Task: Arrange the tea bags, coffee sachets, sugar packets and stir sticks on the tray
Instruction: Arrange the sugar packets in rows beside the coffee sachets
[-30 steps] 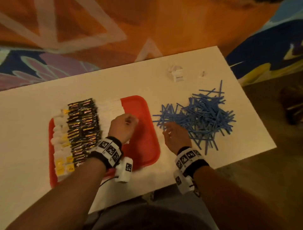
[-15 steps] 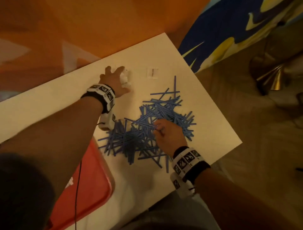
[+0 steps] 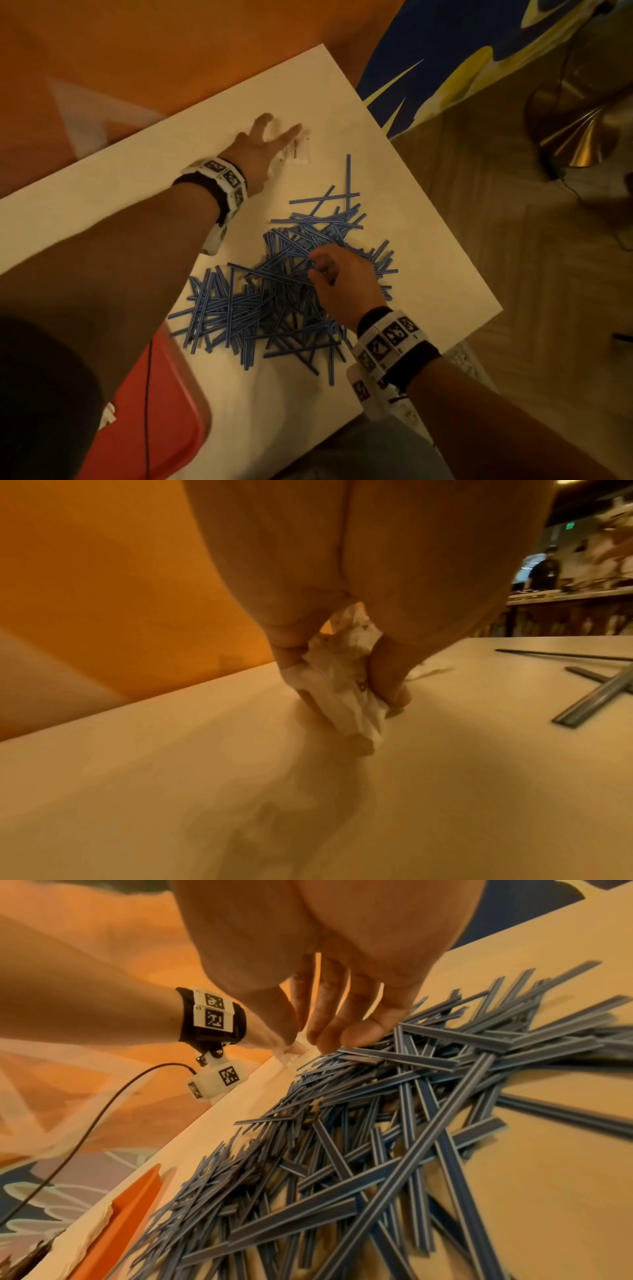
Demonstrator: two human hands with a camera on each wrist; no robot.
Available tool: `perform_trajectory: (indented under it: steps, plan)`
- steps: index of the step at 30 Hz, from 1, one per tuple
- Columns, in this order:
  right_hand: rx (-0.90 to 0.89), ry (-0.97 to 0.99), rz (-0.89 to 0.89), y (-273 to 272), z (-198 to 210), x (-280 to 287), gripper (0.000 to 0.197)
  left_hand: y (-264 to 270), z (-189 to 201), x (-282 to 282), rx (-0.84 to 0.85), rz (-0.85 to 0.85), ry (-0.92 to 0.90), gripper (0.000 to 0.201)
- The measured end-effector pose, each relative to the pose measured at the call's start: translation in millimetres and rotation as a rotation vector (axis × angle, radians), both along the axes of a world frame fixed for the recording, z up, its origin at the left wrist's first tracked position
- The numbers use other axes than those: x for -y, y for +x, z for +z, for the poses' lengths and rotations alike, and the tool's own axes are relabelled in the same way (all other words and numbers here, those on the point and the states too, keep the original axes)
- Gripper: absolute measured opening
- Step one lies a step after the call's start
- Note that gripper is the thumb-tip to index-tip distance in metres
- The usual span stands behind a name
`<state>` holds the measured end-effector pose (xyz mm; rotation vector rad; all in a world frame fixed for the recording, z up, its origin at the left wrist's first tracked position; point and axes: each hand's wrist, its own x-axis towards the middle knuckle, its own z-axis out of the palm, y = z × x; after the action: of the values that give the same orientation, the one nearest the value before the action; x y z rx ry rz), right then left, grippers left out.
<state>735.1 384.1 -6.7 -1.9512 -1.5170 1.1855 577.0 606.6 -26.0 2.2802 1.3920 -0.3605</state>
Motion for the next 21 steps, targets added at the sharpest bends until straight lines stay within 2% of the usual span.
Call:
perform_trajectory:
  steps: [3, 7, 9, 11, 14, 16, 18, 19, 21]
  plan:
    - [-0.020, -0.003, -0.024, 1, 1, 0, 0.019, 13, -3, 2, -0.060, -0.087, -0.009, 0.092]
    - [-0.103, -0.030, -0.097, 0, 6, 5, 0.016, 7, -12, 15, 0.150, 0.008, 0.082, 0.050]
    - [-0.156, -0.060, -0.143, -3, 9, 8, 0.013, -3, -12, 25, 0.174, 0.089, 0.073, 0.031]
    - [-0.236, -0.075, -0.209, -8, 13, 8, 0.013, -15, -8, 38, 0.237, 0.213, 0.030, 0.022]
    - [-0.303, -0.082, -0.244, -20, 20, 4, 0.012, -38, 3, 65, 0.439, 0.430, -0.011, 0.008]
    - [-0.313, -0.079, -0.251, -32, 27, 0, 0.010, -49, 16, 89, 0.602, 0.535, -0.085, 0.017]
    - [-0.343, -0.048, -0.319, -46, 34, -4, 0.006, -61, 34, 115, 0.720, 0.542, -0.154, 0.029]
    - [-0.367, -0.052, -0.371, -55, 39, -6, 0.008, -67, 44, 128, 0.731, 0.527, -0.177, 0.028]
    - [-0.478, -0.129, -0.447, -75, 47, -10, 0.027, -80, 62, 155, 0.733, 0.513, -0.203, 0.021]
